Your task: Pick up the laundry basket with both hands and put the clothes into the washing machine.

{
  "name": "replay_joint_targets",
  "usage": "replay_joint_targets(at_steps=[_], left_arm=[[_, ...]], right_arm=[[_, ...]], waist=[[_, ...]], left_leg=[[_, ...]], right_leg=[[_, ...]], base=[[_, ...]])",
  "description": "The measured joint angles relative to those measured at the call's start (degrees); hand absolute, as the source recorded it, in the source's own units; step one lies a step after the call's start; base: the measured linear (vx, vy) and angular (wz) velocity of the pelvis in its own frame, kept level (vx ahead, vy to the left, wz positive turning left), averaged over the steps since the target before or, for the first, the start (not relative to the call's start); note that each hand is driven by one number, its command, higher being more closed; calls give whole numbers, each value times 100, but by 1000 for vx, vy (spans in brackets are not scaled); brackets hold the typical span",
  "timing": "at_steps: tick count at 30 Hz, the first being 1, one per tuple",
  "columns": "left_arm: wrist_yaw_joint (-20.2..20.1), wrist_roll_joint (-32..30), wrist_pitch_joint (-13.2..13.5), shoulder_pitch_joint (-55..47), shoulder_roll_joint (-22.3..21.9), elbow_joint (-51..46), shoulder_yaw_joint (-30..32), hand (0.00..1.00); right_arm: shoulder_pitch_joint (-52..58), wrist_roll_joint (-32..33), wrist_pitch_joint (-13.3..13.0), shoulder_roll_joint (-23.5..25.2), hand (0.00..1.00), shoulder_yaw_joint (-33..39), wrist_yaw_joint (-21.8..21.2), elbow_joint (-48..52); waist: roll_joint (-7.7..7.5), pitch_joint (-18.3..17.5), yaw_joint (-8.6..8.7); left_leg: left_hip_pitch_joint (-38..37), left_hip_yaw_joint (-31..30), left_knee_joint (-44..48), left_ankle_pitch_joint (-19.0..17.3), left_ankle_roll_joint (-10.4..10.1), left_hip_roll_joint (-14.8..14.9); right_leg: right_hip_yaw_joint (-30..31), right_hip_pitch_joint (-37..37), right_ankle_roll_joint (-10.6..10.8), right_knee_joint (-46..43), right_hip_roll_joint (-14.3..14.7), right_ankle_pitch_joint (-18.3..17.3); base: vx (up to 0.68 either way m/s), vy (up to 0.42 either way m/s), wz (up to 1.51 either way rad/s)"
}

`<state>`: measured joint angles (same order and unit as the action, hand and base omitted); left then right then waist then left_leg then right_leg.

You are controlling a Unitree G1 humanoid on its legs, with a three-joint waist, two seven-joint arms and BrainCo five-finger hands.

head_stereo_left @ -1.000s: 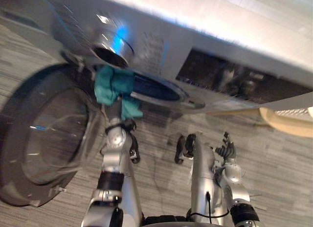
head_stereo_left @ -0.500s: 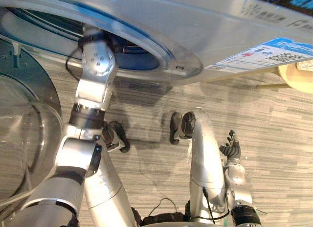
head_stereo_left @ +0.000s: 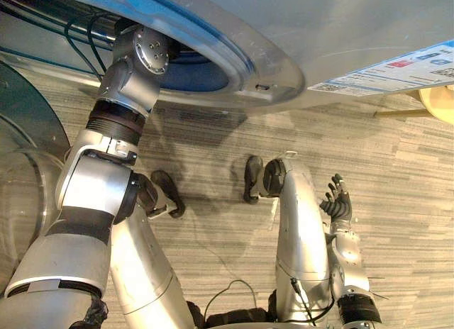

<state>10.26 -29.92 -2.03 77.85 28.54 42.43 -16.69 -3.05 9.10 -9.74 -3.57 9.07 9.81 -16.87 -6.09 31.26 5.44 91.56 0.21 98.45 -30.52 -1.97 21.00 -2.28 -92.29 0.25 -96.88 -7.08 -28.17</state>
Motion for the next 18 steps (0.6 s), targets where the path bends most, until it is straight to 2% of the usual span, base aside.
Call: replay_joint_targets(at_steps=[5, 9, 10, 14, 18], left_arm=[[-21, 336, 6, -1, -8, -37, 218, 0], [264, 929, 19, -347, -21, -920, 688, 0], [434, 1060, 81, -831, -28, -1493, 885, 0], [731, 1418, 132, -2232, -231, -2468, 1356, 0], [890, 1811, 200, -4017, -872, -3220, 1948, 0]], right_arm=[[0, -5, 1, -12, 0, -10, -13, 22], [0, -15, 7, -15, 0, 2, 6, 24], [2, -21, 26, 19, 0, 15, 23, 20], [14, -76, 112, -5, 0, 127, 54, 19], [198, -186, 161, -23, 0, 132, 132, 23]], waist=[[0, 0, -31], [5, 3, -25], [5, 3, -49], [11, -4, -185], [71, -75, -344]], left_leg=[[2, 1, -8, 2, 2, -13], [-63, -25, -70, 36, -16, -99], [-221, -2, -134, 39, -21, -106], [-940, 79, -653, 127, -92, -132], [-2099, 204, -1681, 375, -205, -233]], right_leg=[[-1, 4, -12, -6, -18, 7], [-38, 95, -38, -5, -109, 15], [-40, 245, -44, 33, -120, -12], [-123, 956, -55, 482, -123, -33], [-348, 2149, -100, 1376, -189, -8]], base=[[35, -19, 2], [42, -23, 10], [39, -24, 9], [74, -50, 8], [82, -75, 18]])
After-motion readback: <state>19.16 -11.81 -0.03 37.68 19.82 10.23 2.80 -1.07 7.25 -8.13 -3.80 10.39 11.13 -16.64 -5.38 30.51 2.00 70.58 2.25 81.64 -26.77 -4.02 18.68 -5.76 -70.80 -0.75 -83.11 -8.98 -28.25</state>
